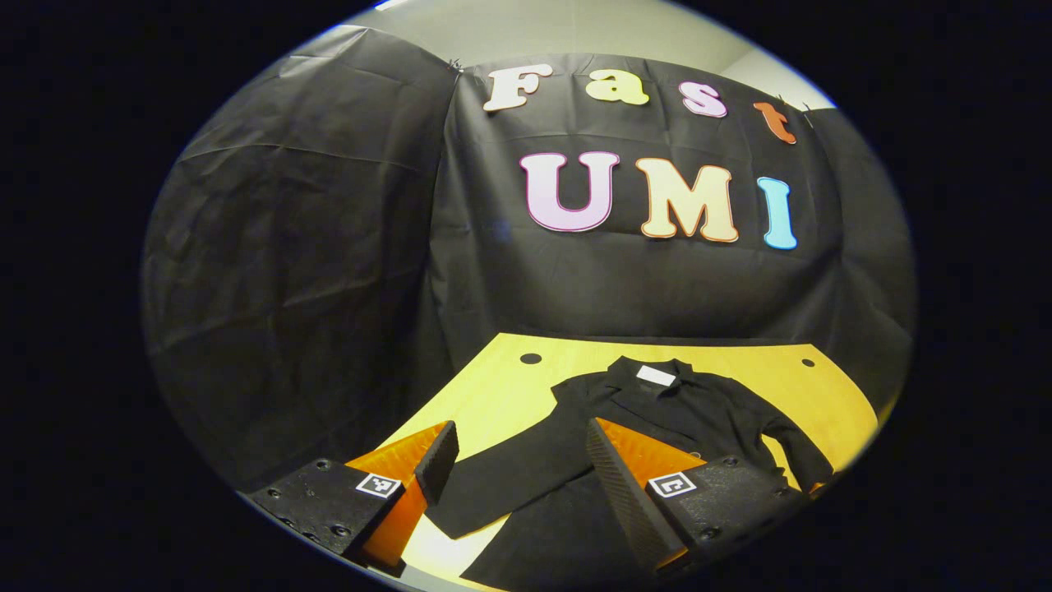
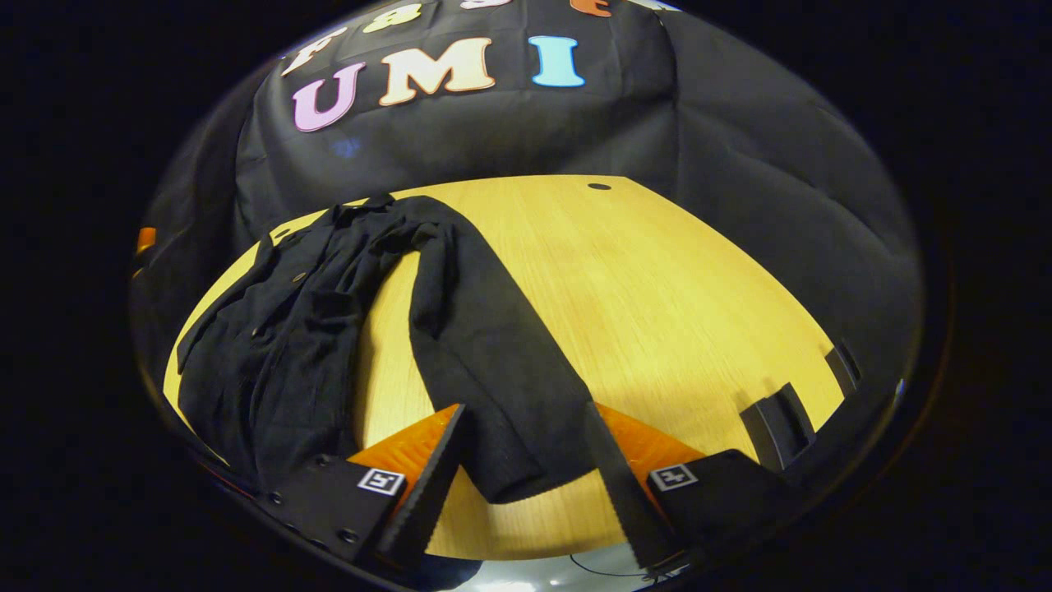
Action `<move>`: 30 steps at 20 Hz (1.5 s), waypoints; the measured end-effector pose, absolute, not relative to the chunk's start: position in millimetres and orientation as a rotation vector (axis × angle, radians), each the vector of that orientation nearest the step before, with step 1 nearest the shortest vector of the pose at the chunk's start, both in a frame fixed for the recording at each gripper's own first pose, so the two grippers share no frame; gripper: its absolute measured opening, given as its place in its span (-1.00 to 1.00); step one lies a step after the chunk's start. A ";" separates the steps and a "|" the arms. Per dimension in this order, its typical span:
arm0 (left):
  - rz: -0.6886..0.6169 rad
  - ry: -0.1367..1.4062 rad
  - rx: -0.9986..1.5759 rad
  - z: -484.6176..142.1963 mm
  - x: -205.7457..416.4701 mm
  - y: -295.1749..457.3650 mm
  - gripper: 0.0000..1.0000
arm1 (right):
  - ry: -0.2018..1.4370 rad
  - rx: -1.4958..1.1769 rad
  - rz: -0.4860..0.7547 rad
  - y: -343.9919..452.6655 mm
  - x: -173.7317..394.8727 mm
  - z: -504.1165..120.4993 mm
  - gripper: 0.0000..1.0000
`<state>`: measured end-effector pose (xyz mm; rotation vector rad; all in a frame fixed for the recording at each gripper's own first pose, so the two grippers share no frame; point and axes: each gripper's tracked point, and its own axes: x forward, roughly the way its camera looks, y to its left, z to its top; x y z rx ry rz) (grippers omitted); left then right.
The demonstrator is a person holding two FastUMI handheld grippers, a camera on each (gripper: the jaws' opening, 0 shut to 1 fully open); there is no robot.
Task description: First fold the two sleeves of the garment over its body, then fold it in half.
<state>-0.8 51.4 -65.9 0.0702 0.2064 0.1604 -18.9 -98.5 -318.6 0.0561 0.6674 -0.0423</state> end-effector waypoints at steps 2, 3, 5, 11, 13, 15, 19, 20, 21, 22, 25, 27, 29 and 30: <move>0.152 0.208 0.071 -66.6 0.0 48.2 0.86 | 0.668 0.073 -0.032 -94.3 -19.0 -319.6 0.59; 0.146 0.210 0.069 -66.9 0.9 46.2 0.86 | 0.672 0.075 -0.025 -90.6 -18.7 -321.2 0.46; 0.140 0.215 0.069 -68.5 0.6 45.0 0.84 | 0.670 0.066 0.000 -84.4 -18.1 -319.5 0.15; 0.137 0.218 0.058 -70.9 -0.1 44.9 0.86 | 0.730 0.149 0.054 -76.4 -17.4 -320.4 -0.57; 0.139 0.219 0.054 -71.9 -0.9 45.3 0.86 | 0.757 0.174 0.062 -75.8 -17.5 -319.2 -0.74; 0.143 0.220 0.051 -72.3 -2.5 47.7 0.86 | 0.776 0.176 0.060 -75.5 -16.9 -318.4 -0.74; 0.155 0.220 0.042 -73.7 -5.0 53.8 0.84 | 0.791 0.166 0.029 -74.2 -16.6 -317.2 -0.81; 0.159 0.221 0.041 -74.2 -5.3 55.8 0.86 | 0.794 0.166 0.022 -73.4 -16.1 -316.1 -0.81; 0.164 0.223 0.042 -73.7 -6.4 58.0 0.86 | 0.798 0.165 0.017 -72.9 -16.5 -315.8 -0.82; 0.166 0.223 0.045 -74.6 -6.9 59.6 0.85 | 0.802 0.165 0.012 -73.1 -15.9 -315.3 -0.82; 0.164 0.221 0.055 -73.1 -6.7 60.0 0.84 | 0.818 0.162 -0.004 -71.7 -15.3 -313.8 -0.92; 0.162 0.217 0.056 -71.1 -5.6 61.0 0.84 | 0.823 0.158 0.005 -69.4 -13.3 -309.9 -0.92; 0.164 0.222 0.055 -73.5 -5.8 62.7 0.86 | 0.822 0.141 0.020 -66.5 -8.7 -303.6 -0.92; 0.167 0.222 0.054 -74.0 -6.6 64.2 0.86 | 0.815 0.131 0.024 -63.8 -4.8 -298.4 -0.93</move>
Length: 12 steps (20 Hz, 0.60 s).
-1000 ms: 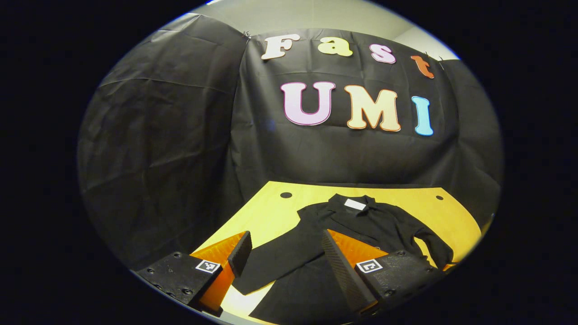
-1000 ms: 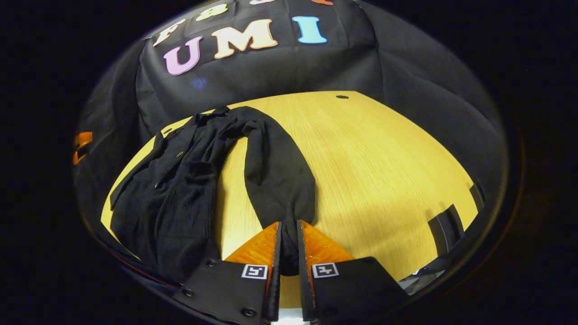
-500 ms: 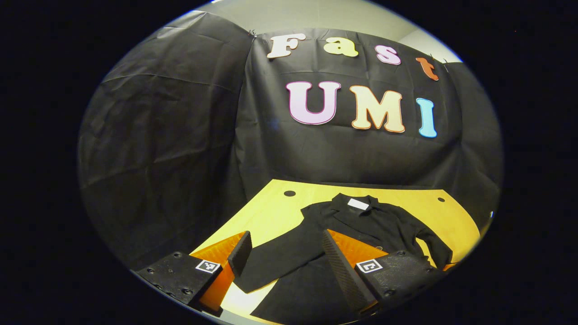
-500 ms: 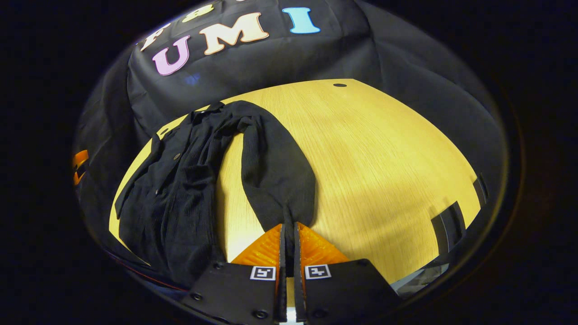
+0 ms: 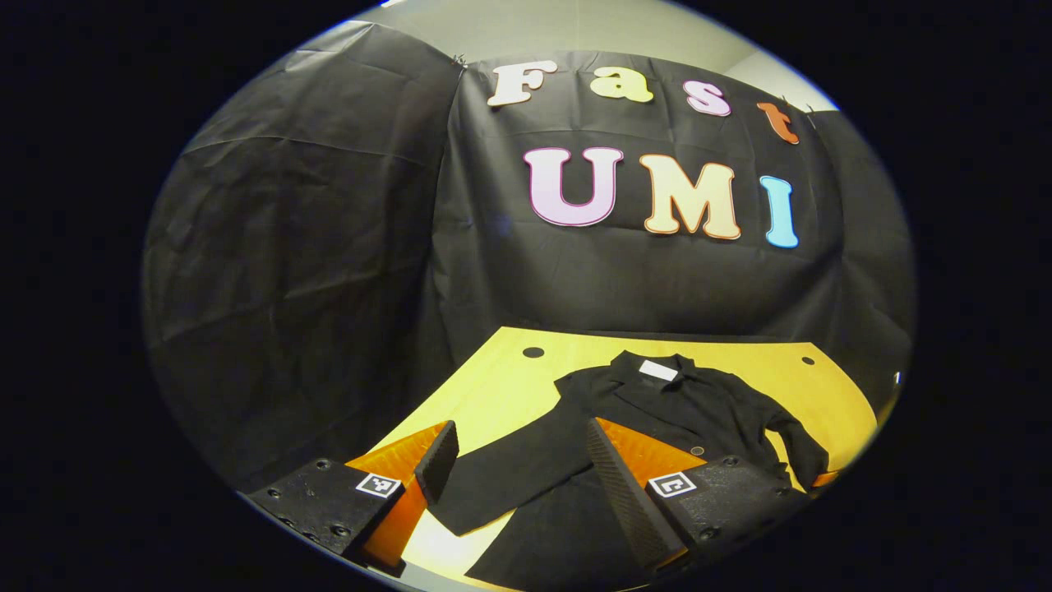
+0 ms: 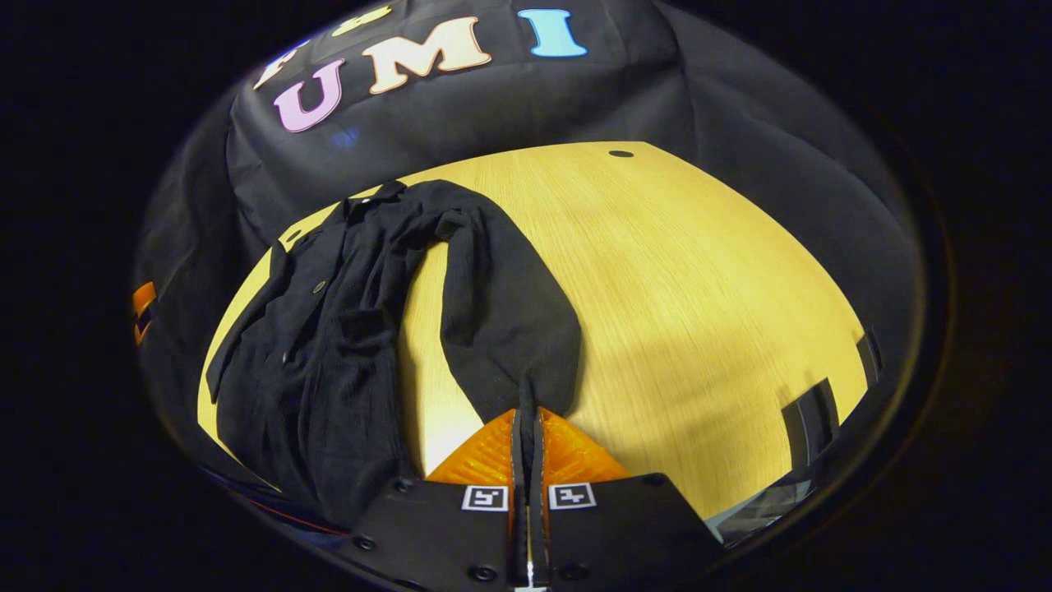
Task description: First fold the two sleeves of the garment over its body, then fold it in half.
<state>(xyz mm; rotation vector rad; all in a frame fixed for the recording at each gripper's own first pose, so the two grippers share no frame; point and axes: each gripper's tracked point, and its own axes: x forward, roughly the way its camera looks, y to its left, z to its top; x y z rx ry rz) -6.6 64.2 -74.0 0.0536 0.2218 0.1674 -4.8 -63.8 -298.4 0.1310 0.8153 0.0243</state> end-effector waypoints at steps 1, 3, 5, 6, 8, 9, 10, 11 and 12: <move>0.171 0.221 0.052 -73.3 -7.1 65.8 0.84 | 0.806 0.126 0.026 -60.5 0.9 -292.6 -0.92; 0.177 0.229 0.047 -76.7 -8.1 69.1 0.86 | 0.788 0.128 0.023 -56.5 11.2 -282.2 -0.92; 0.184 0.240 0.036 -81.0 -10.8 72.1 0.86 | 0.765 0.124 0.019 -52.3 24.7 -270.4 -0.92; 0.188 0.245 0.029 -82.9 -10.5 73.8 0.87 | 0.753 0.124 0.019 -50.1 33.4 -263.9 -0.92; 0.198 0.253 0.020 -85.7 -12.1 77.5 0.84 | 0.720 0.131 0.025 -42.5 53.2 -245.9 -0.93; 0.201 0.253 0.018 -84.7 -12.9 79.0 0.84 | 0.704 0.131 0.030 -39.5 62.0 -238.3 -0.93; 0.204 0.253 0.019 -85.2 -12.0 81.5 0.86 | 0.686 0.132 0.041 -34.6 72.2 -227.7 -0.92; 0.206 0.252 0.023 -85.4 -11.9 83.3 0.84 | 0.669 0.132 0.052 -28.6 81.6 -218.6 -0.92; 0.209 0.255 0.027 -86.3 -12.1 85.8 0.86 | 0.652 0.129 0.067 -22.1 91.4 -209.5 -0.92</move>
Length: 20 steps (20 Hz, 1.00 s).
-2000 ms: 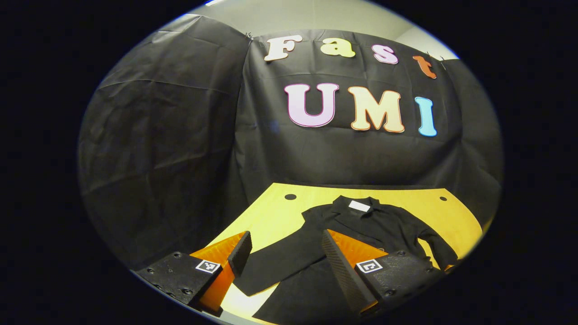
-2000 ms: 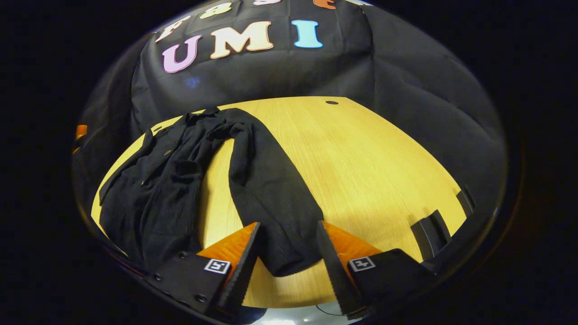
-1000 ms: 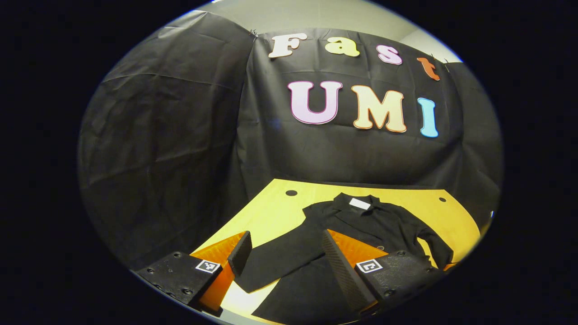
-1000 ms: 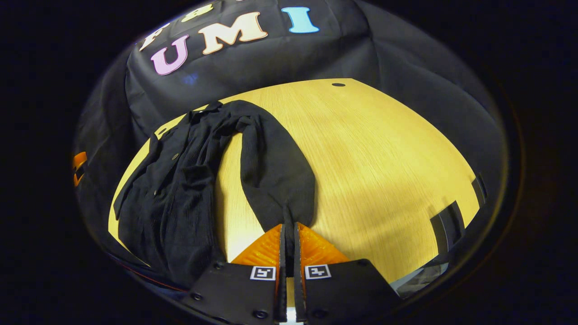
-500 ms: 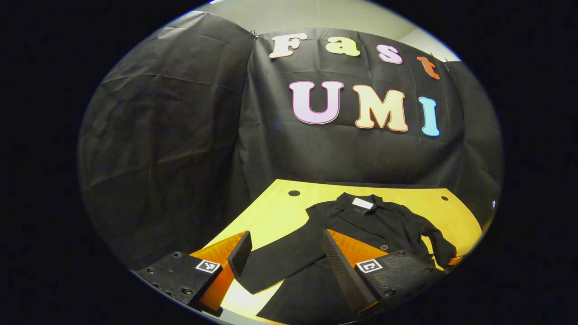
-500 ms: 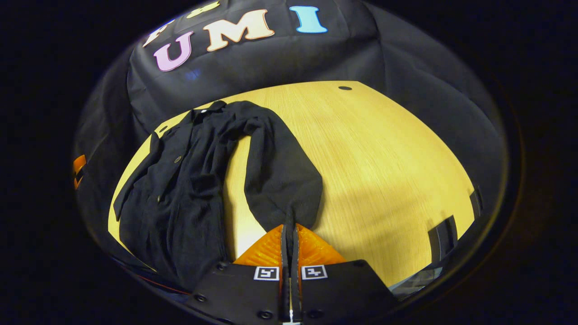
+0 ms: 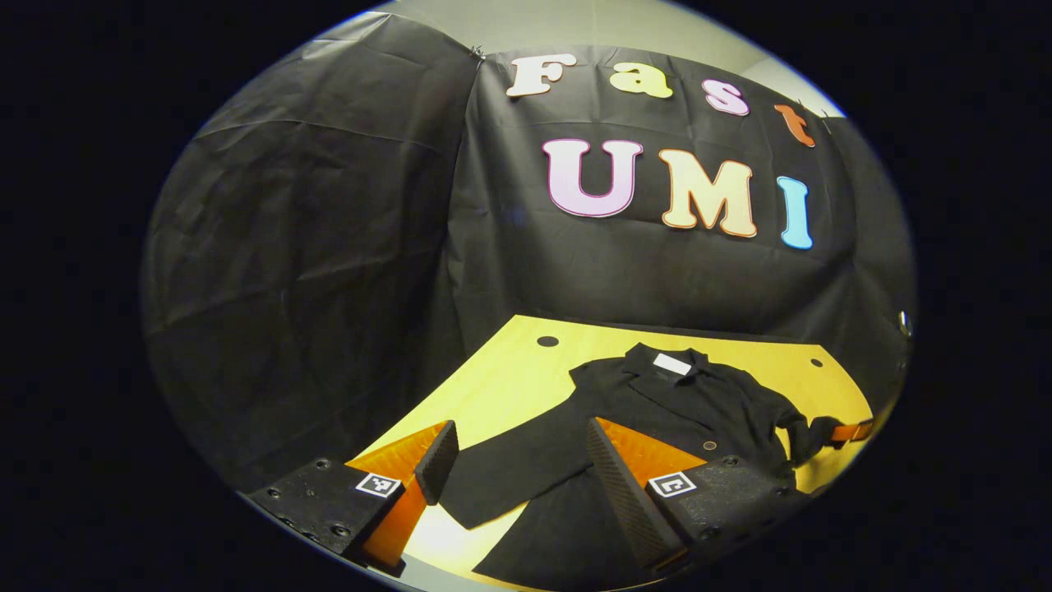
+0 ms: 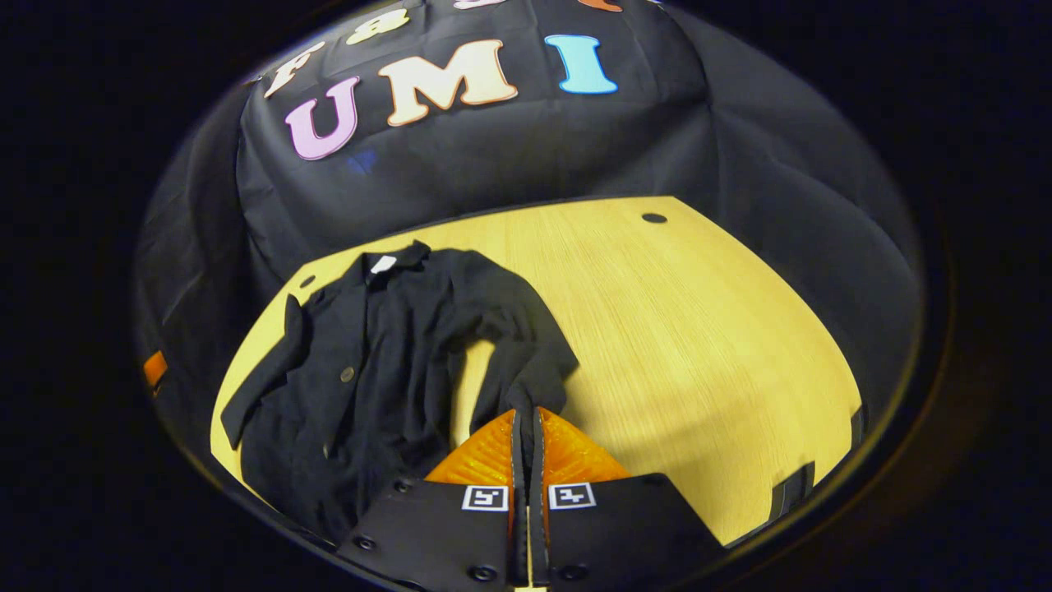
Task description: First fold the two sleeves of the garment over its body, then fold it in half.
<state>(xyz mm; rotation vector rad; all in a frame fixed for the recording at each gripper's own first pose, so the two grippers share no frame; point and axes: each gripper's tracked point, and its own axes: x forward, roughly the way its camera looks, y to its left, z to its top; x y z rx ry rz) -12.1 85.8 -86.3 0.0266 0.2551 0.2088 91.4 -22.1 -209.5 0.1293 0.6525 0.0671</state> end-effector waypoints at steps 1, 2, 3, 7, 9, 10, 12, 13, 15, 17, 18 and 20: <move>0.213 0.260 0.029 -87.8 -11.9 87.7 0.86 | 0.641 0.121 0.081 -15.4 98.8 -202.7 -0.93; 0.217 0.262 0.028 -89.7 -12.3 90.8 0.86 | 0.631 0.109 0.096 -8.6 104.6 -195.5 -0.93; 0.223 0.265 0.024 -89.2 -12.3 93.7 0.87 | 0.622 0.100 0.110 -0.6 112.1 -189.3 -0.93; 0.247 0.272 0.012 -93.3 -11.9 104.6 0.87 | 0.589 0.084 0.166 28.5 134.6 -166.8 -0.93; 0.257 0.276 0.010 -95.2 -11.4 110.7 0.86 | 0.576 0.085 0.193 43.4 146.5 -155.6 -0.92; 0.264 0.278 0.010 -96.6 -11.1 114.1 0.87 | 0.566 0.082 0.200 49.2 153.0 -149.6 -0.93; 0.278 0.281 0.004 -97.9 -11.3 121.2 0.86 | 0.542 0.079 0.222 62.7 163.5 -135.4 -0.93; 0.283 0.283 -0.001 -98.5 -11.2 123.7 0.86 | 0.529 0.075 0.234 72.0 170.0 -127.5 -0.93; 0.290 0.290 -0.010 -103.5 -10.6 128.3 0.87 | 0.505 0.060 0.257 88.0 182.4 -114.4 -0.93; 0.295 0.298 -0.010 -105.7 -10.5 131.9 0.87 | 0.485 0.035 0.285 106.4 193.3 -100.8 -0.93; 0.295 0.300 -0.007 -106.1 -9.7 133.4 0.87 | 0.475 0.020 0.300 116.6 199.5 -94.4 -0.93; 0.295 0.304 -0.005 -106.6 -9.3 136.1 0.87 | 0.452 0.004 0.334 138.6 209.6 -82.1 -0.93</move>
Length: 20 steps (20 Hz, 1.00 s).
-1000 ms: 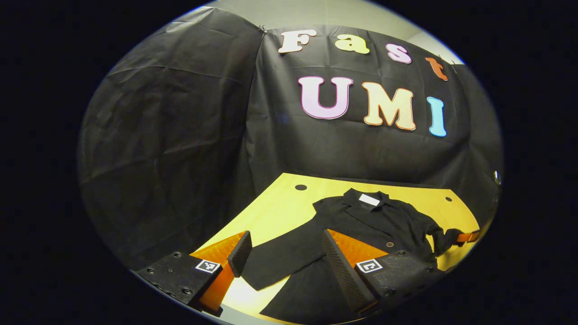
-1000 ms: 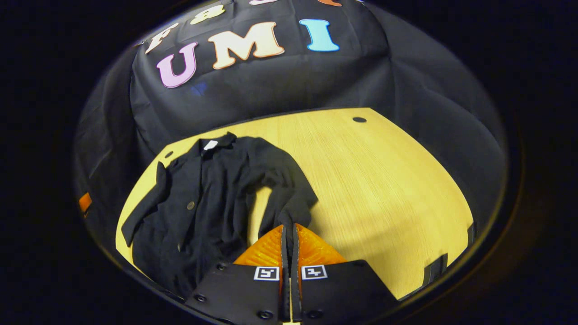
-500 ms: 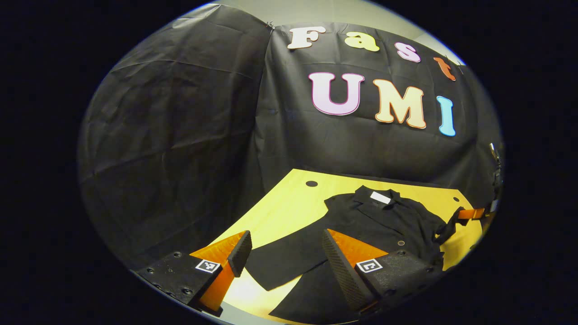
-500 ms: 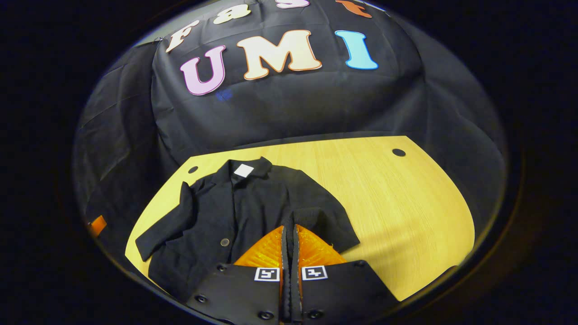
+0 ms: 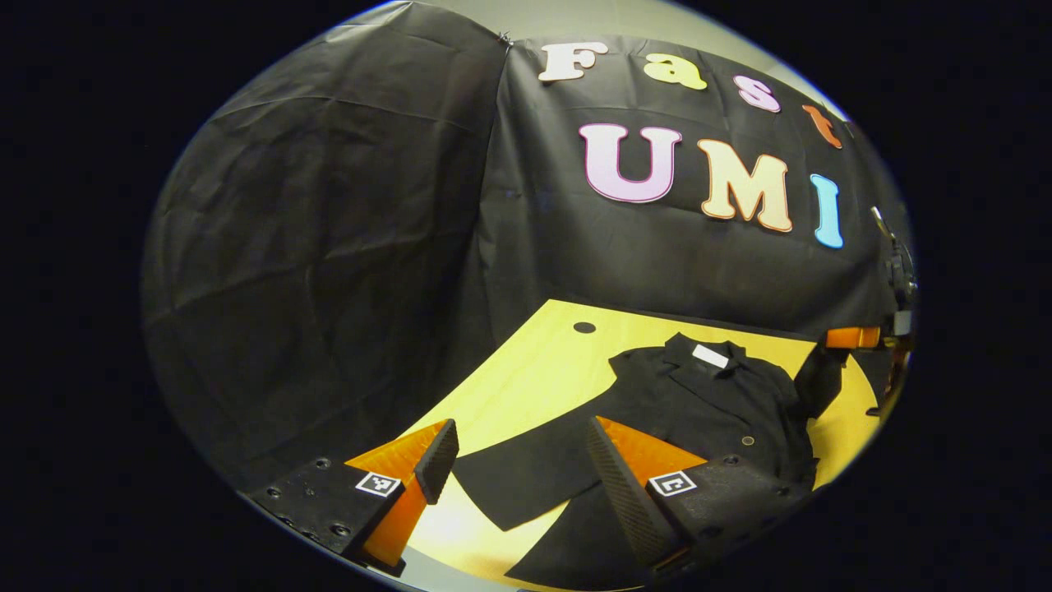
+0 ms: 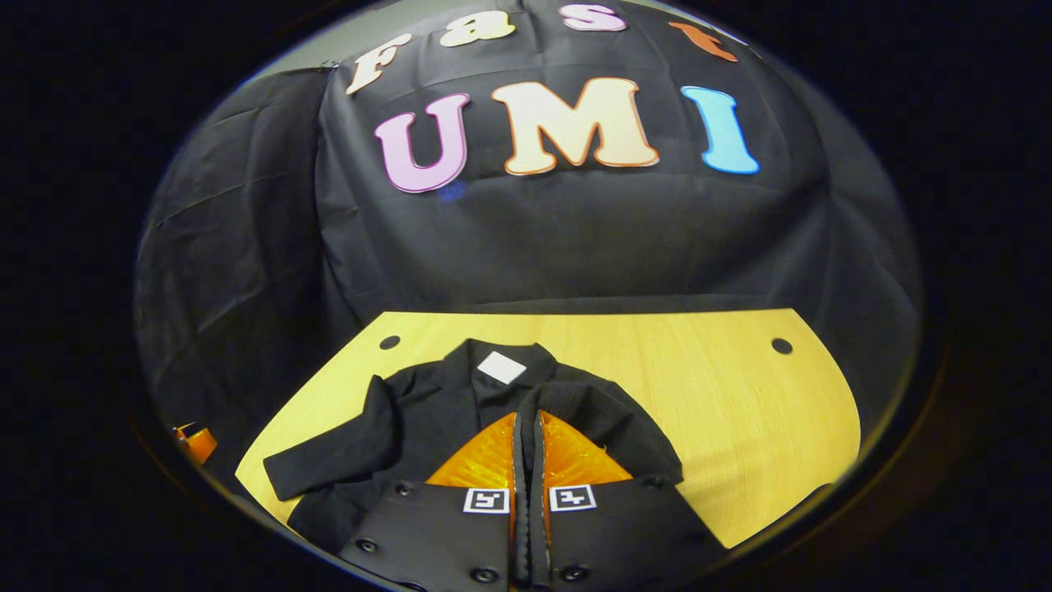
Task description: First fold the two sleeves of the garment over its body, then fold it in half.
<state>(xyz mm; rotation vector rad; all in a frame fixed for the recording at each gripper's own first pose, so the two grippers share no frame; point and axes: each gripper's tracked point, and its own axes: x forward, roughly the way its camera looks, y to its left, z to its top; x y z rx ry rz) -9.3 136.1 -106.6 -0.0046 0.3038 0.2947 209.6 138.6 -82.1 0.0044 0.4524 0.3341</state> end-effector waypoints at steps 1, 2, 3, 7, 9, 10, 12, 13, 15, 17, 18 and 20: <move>0.294 0.306 -0.005 -107.9 -9.4 136.7 0.87 | 0.444 0.002 0.352 150.5 214.9 -74.9 -0.93; 0.291 0.310 -0.005 -108.5 -9.2 137.4 0.87 | 0.435 0.005 0.369 161.1 218.6 -69.3 -0.93; 0.289 0.313 -0.003 -110.2 -9.8 138.7 0.87 | 0.421 0.012 0.388 173.2 224.0 -62.3 -0.93; 0.295 0.324 -0.005 -114.8 -11.6 144.1 0.87 | 0.391 0.000 0.457 217.3 240.7 -42.5 -0.94; 0.300 0.336 -0.011 -121.0 -12.8 147.2 0.87 | 0.382 -0.035 0.497 241.9 244.8 -34.5 -0.94; 0.305 0.343 -0.012 -123.8 -13.9 149.7 0.87 | 0.383 -0.046 0.518 253.9 245.9 -34.3 -0.93; 0.318 0.359 -0.013 -129.4 -17.2 155.1 0.87 | 0.389 -0.064 0.563 281.5 249.1 -37.7 -0.93; 0.323 0.366 -0.017 -131.7 -16.8 156.5 0.87 | 0.394 -0.077 0.582 293.5 249.4 -40.2 -0.94; 0.334 0.381 -0.025 -137.8 -15.7 158.1 0.88 | 0.411 -0.090 0.620 320.2 252.5 -51.5 -0.93; 0.345 0.408 -0.033 -148.7 -18.3 162.9 0.88 | 0.433 -0.095 0.654 344.2 254.4 -62.6 -0.93; 0.350 0.426 -0.040 -154.1 -20.1 164.8 0.89 | 0.446 -0.102 0.664 354.6 256.6 -70.0 -0.89; 0.352 0.439 -0.061 -162.3 -20.5 167.4 0.90 | 0.472 -0.117 0.683 373.5 261.0 -89.3 -0.94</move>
